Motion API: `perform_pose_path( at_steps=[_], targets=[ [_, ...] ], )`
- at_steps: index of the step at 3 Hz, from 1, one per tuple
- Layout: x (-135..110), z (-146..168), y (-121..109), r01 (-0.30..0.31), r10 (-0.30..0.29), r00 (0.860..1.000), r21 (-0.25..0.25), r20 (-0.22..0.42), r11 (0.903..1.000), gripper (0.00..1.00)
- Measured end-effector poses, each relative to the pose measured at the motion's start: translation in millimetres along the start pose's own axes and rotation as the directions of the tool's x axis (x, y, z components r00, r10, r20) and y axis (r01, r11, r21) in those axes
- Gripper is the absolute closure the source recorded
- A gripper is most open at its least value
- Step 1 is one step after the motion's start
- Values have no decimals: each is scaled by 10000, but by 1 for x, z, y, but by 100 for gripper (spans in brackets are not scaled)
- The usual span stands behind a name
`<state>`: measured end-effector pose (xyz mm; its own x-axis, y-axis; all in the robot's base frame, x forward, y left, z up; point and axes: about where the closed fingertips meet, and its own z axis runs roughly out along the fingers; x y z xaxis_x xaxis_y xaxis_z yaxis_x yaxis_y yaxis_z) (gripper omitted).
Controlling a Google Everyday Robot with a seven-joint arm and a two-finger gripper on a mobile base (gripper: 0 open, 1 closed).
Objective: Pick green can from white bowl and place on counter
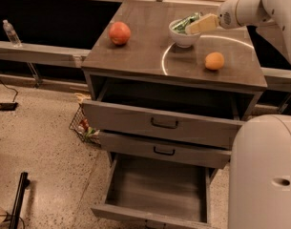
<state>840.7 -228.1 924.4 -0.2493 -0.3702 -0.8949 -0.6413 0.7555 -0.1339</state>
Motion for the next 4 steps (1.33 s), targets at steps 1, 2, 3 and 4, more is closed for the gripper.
perform_pose_path(
  at_steps=[1, 2, 3, 4],
  targets=[
    [8, 4, -3, 23, -25, 9997, -96, -234, 10000, 0],
    [8, 6, -6, 92, -94, 9997, -90, -207, 9999, 16],
    [4, 7, -7, 70, -71, 9999, -106, -95, 9999, 22],
    [4, 8, -5, 32, -34, 9999, -240, -101, 9997, 23]
  ],
)
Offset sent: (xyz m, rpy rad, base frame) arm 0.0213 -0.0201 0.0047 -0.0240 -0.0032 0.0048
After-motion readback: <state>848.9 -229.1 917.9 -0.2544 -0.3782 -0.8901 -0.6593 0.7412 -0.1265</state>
